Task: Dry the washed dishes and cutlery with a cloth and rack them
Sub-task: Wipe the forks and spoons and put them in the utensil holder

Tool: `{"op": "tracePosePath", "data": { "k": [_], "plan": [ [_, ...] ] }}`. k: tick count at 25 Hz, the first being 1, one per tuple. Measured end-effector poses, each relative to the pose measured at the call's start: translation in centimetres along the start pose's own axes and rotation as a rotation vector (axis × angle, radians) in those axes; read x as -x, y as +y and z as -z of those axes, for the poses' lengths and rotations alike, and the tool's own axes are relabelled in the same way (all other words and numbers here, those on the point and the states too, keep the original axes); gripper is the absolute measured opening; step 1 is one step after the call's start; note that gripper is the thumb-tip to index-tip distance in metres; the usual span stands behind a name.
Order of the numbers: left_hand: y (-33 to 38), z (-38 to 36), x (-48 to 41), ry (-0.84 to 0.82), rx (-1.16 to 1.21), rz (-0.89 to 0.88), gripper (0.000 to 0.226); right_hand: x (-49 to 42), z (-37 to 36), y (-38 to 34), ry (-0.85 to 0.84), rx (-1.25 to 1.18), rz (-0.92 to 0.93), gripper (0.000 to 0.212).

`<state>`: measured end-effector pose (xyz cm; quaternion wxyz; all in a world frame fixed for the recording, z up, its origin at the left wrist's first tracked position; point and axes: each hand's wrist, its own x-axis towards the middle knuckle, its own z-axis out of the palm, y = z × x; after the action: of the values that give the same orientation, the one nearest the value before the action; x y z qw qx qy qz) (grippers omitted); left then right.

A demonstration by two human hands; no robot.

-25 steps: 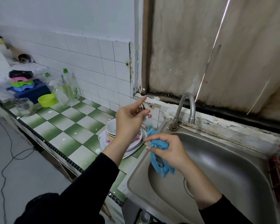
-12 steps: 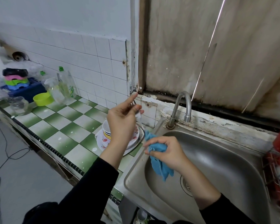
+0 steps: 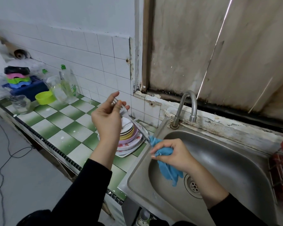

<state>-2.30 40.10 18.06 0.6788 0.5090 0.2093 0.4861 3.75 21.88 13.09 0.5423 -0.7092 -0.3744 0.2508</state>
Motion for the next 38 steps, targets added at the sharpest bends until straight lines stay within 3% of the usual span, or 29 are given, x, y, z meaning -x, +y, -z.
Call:
{"op": "tracePosePath", "data": {
  "k": [5,13,17,22,27,30,34,38],
  "plan": [
    [-1.1,-0.4,2.1,-0.039,-0.016,0.037,0.031,-0.9,-0.3,-1.1,-0.041,0.066,0.038,0.031],
    [-0.5,-0.4,1.0,-0.066,-0.072,-0.039,0.037,0.1,0.2,-0.1,0.017,-0.057,-0.054,0.031],
    [-1.3,-1.5,3.2,-0.22,-0.113,-0.032,0.056,-0.5,-0.9,-1.4,0.039,-0.064,0.008,0.036],
    [-3.1,-1.5,5.6,-0.274,-0.327,-0.002,0.086,-0.2,-1.8,-0.5,0.24,0.11,0.016,0.045],
    [-4.2,-1.2,5.8,-0.287,-0.431,0.054,0.059,0.5,-2.2,0.7,0.252,0.608,0.313,0.026],
    [-2.4,-1.7,4.9,-0.272,-0.348,0.098,0.035,0.3,-1.8,1.0,0.258,0.696,0.414,0.028],
    [-1.2,-1.1,3.4,-0.266,-0.332,0.064,0.028,1.8,-0.7,2.7,0.189,0.662,0.388,0.043],
    [-0.8,0.0,3.1,-0.475,-0.326,0.085,0.07,2.5,0.8,1.5,0.321,0.186,0.123,0.047]
  ]
}}
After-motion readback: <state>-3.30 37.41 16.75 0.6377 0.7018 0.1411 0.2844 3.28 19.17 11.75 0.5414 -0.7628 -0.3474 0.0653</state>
